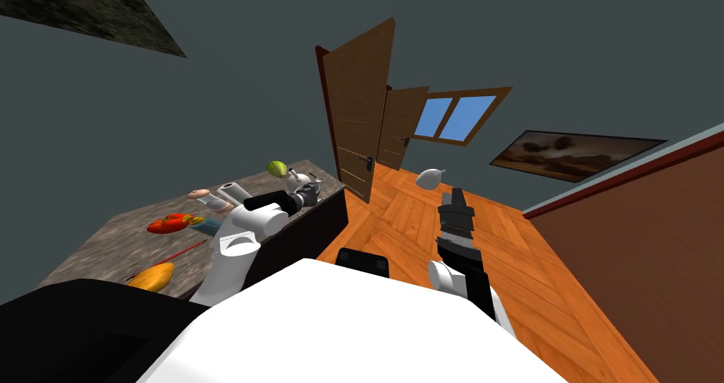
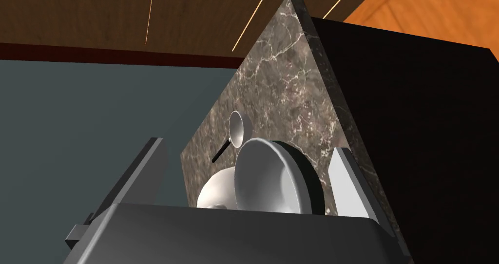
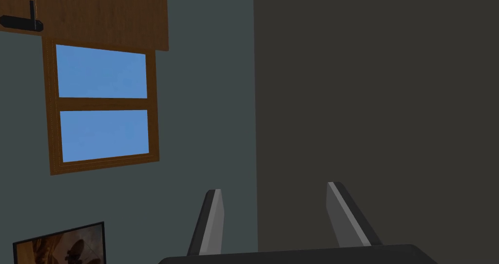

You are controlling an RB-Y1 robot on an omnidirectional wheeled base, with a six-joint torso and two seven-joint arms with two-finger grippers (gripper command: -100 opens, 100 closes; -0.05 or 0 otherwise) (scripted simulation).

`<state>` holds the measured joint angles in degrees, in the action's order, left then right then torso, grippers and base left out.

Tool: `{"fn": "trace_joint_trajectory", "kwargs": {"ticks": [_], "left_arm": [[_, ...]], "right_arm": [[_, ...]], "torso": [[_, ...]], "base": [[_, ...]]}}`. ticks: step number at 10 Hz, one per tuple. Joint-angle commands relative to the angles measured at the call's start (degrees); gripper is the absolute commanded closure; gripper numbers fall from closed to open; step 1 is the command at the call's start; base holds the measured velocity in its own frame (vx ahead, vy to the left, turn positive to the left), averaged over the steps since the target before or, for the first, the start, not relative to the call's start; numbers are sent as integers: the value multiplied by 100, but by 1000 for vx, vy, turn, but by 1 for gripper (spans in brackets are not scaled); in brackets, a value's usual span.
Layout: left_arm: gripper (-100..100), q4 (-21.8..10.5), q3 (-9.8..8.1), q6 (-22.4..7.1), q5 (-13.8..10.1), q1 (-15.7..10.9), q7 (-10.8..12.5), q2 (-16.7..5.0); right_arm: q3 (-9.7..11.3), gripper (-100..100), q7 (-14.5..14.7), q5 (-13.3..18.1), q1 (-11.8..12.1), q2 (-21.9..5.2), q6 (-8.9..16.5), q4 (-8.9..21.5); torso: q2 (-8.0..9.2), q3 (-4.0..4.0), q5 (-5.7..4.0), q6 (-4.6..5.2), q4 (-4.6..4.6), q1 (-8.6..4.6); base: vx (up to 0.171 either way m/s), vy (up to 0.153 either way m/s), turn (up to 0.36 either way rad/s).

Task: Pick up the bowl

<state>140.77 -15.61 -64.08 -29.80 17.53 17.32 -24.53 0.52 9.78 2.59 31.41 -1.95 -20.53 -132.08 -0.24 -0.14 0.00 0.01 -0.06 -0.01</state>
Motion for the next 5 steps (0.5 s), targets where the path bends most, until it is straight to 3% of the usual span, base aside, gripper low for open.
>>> {"fn": "trace_joint_trajectory", "kwargs": {"ticks": [1, 2, 5], "left_arm": [[-100, -15, -19, -187, -33, -8, 6, -26], [-100, -47, -99, -403, -178, -31, 62, -151], [-100, -84, -177, -873, -321, -52, 115, -276]], "right_arm": [[0, 0, 0, 0, 0, 0, 0, 0], [0, 0, 0, 0, 0, 0, 0, 0], [0, 0, 0, 0, 1, 0, 0, 0]], "torso": [[0, 0, 0, 0, 0, 0], [8, 5, 0, 0, 2, 2], [-5, -2, 0, -2, 0, 2]], "base": [[30, -3, 3], [52, -4, 80], [67, -4, 62]]}}
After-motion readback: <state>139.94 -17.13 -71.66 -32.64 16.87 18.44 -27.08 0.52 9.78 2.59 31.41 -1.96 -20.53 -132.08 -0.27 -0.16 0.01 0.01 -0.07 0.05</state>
